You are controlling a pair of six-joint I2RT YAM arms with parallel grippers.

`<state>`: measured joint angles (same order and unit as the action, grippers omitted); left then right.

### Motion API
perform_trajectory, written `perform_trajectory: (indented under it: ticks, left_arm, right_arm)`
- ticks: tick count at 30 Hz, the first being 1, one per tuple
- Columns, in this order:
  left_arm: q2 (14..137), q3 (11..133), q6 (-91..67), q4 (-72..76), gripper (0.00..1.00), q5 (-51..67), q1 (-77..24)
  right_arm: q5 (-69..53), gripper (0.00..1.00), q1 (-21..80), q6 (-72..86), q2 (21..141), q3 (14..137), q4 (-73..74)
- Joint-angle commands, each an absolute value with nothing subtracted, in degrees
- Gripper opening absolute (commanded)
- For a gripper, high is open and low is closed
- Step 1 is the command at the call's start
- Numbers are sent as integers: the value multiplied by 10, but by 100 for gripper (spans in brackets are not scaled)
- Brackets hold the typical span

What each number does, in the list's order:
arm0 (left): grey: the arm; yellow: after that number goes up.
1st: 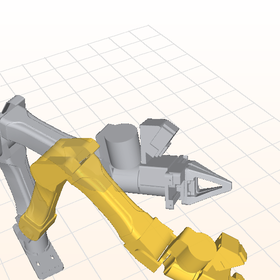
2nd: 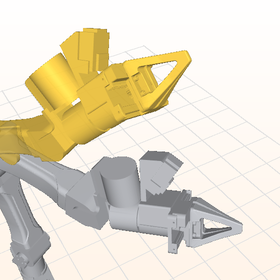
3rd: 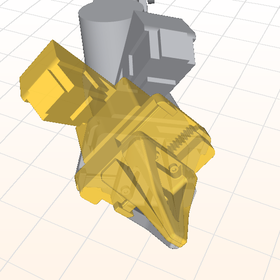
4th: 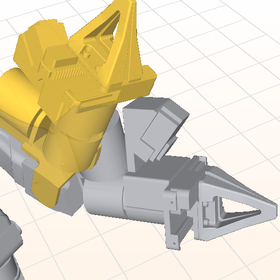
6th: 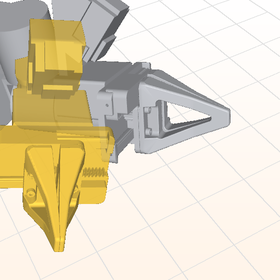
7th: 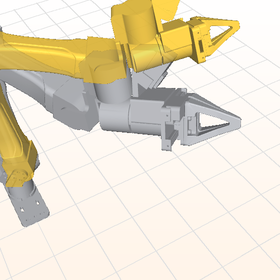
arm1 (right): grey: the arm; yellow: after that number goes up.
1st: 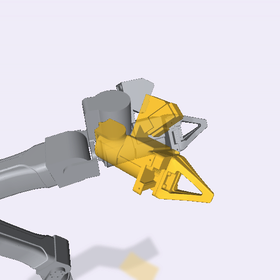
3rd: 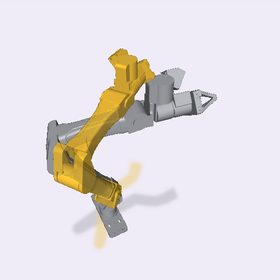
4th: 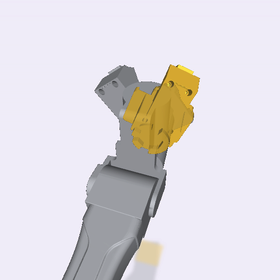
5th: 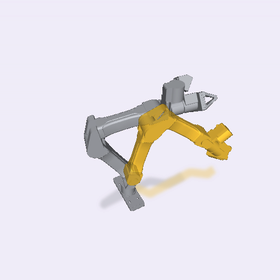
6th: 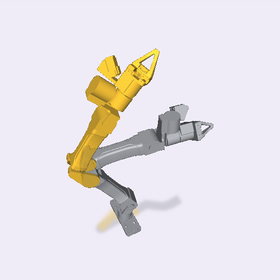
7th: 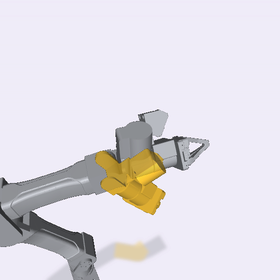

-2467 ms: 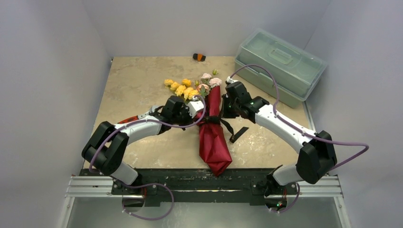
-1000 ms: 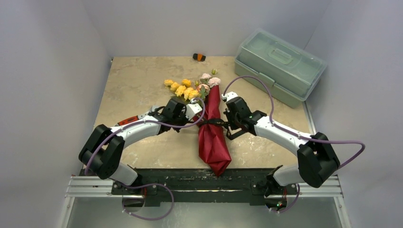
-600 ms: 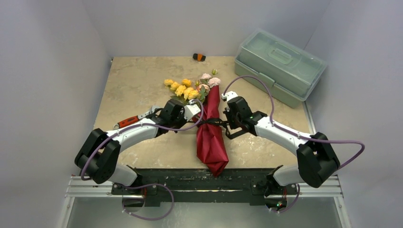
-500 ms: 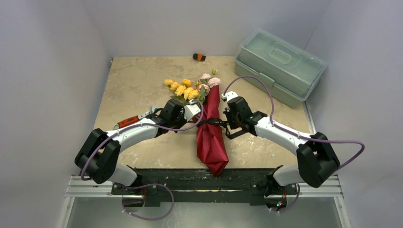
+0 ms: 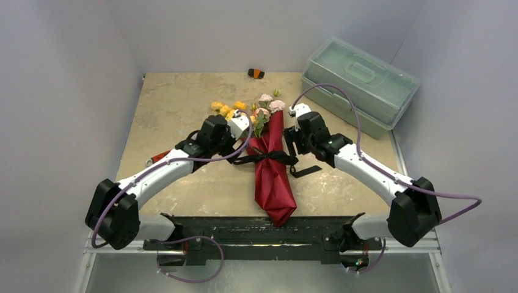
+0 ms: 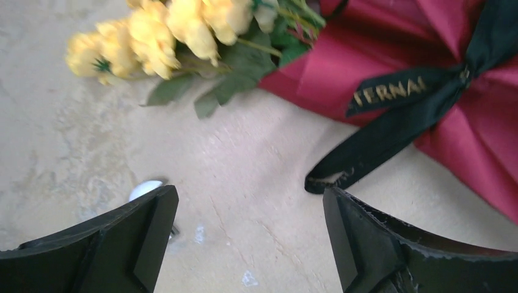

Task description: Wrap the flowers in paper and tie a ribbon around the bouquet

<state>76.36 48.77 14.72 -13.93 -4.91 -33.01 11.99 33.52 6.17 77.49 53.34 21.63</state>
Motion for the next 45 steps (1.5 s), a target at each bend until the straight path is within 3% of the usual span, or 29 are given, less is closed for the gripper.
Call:
perform_trajectory:
  ticks: [1,4,7,8,14,22,28,45]
  left_arm:
    - [733,554,101,-137,98,-73,-329]
    - [718,590,64,-135,99,-99,-330]
    - [706,633,-13,-128,100,-139,-328]
    - [703,647,-30,-132,100,-152,-328]
    - [664,644,-62,-160,100,-202,-329]
    - [521,516,-138,-135,100,-318,-329]
    - [491,495,-172,-181,100,-335,-328]
    - [499,500,-183,-201,99,-334,-329]
  right_arm:
    - [129,77,335,59,744,627,233]
    - [155,79,335,50,729,675,237]
    - [189,98,335,63,703,712,208]
    - [196,99,335,68,693,718,193]
    - [229,99,335,173,620,696,143]
    - [323,99,335,408,501,600,344]
    - [308,99,335,497,403,513,382]
    - [298,99,335,483,441,523,325]
